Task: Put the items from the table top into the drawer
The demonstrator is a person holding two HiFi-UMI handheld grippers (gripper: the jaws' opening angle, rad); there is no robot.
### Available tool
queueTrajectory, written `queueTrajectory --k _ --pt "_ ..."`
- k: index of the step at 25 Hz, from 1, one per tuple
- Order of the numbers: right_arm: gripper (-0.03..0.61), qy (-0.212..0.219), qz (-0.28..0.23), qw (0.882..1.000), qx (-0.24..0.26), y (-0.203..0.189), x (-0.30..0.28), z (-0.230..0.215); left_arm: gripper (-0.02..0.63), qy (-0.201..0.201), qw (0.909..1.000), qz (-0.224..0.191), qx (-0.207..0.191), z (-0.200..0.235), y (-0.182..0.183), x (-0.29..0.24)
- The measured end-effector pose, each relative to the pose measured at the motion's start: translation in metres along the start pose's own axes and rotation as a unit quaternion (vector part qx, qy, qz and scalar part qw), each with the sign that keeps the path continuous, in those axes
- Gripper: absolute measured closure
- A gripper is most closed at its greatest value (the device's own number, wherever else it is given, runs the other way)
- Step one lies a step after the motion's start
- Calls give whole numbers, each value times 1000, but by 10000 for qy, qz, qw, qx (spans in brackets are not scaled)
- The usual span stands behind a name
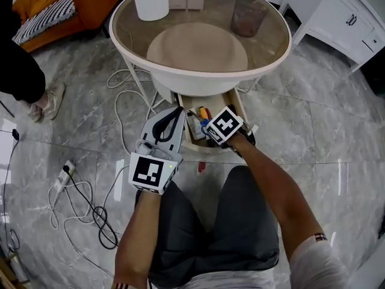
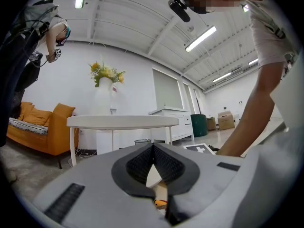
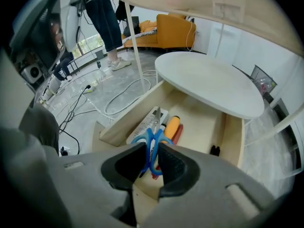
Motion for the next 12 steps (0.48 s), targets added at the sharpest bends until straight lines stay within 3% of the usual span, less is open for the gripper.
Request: queueTrajectory --k 7,12 --pt "491 -43 230 9997 113 -2 -13 5 614 61 10000 40 4 3 -1 9" --pt "489 59 93 9999 64 -1 -11 6 614 81 9999 78 29 4 -2 13"
Point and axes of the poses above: the fingertips, and each gripper's own axes: x backward along the fingers, z to its left, y out of its top, the point moved 6 cm from there along x, backward along the fingers, and after that the axes turned 9 degrees about -x, right-handed, at the moved point
